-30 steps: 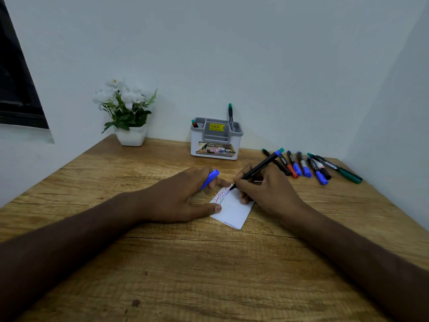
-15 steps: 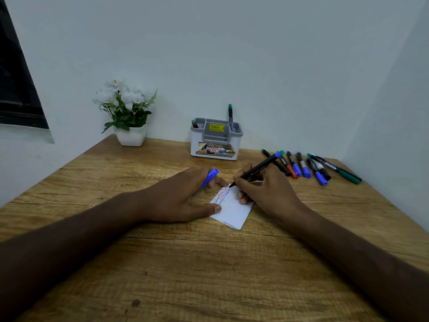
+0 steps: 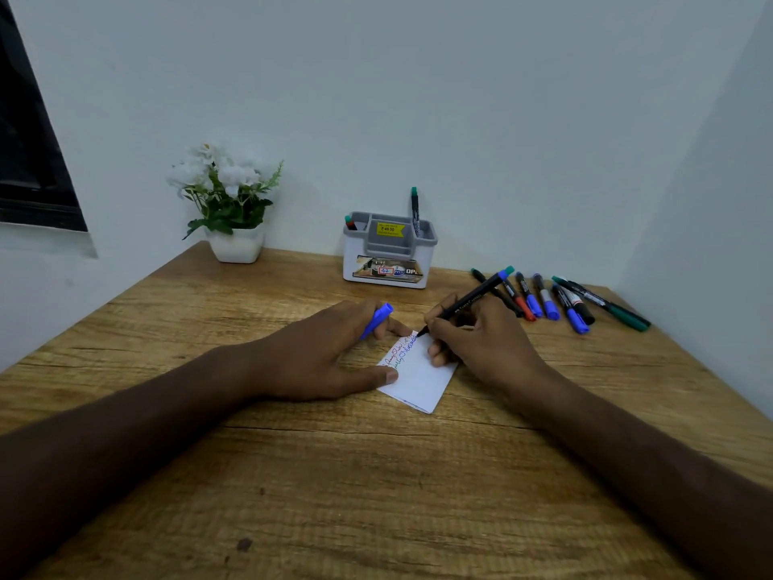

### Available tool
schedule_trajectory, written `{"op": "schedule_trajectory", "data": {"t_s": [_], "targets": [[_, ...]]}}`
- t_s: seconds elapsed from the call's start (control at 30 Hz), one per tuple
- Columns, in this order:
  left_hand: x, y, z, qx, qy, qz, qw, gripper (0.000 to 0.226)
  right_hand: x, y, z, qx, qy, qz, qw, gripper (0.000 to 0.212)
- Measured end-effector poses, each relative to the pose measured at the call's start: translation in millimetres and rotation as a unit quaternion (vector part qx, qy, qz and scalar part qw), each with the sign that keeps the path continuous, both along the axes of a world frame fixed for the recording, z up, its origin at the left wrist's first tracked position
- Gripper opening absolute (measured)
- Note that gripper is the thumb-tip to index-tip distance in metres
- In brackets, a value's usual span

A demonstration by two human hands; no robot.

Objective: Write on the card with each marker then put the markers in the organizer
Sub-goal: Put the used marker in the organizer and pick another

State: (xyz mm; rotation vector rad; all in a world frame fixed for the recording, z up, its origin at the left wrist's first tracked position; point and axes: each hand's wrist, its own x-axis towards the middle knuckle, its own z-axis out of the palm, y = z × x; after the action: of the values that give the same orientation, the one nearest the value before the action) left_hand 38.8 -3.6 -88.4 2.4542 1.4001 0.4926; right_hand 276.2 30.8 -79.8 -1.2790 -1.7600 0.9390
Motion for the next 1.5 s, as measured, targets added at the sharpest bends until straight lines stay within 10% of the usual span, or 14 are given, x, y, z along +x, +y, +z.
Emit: {"op": "schedule_trajectory", "data": {"t_s": [0.4, 0.67, 1.5], "targets": [[-3, 3, -3, 0.003, 0.004, 0.003, 1.0, 0.033, 0, -2, -1, 0.034, 0.047, -0.031, 0.998, 0.008], [-3, 0, -2, 0.002, 0.027, 0.006, 1.0, 0.028, 3, -10, 10, 0.009, 0.284, 0.042, 0.958, 0.027], [6, -9, 4, 0.06, 0.116, 0.012, 0.991, 0.03, -11, -11, -4, 0.06, 0.068, 0.035, 0.995, 0.021]]}}
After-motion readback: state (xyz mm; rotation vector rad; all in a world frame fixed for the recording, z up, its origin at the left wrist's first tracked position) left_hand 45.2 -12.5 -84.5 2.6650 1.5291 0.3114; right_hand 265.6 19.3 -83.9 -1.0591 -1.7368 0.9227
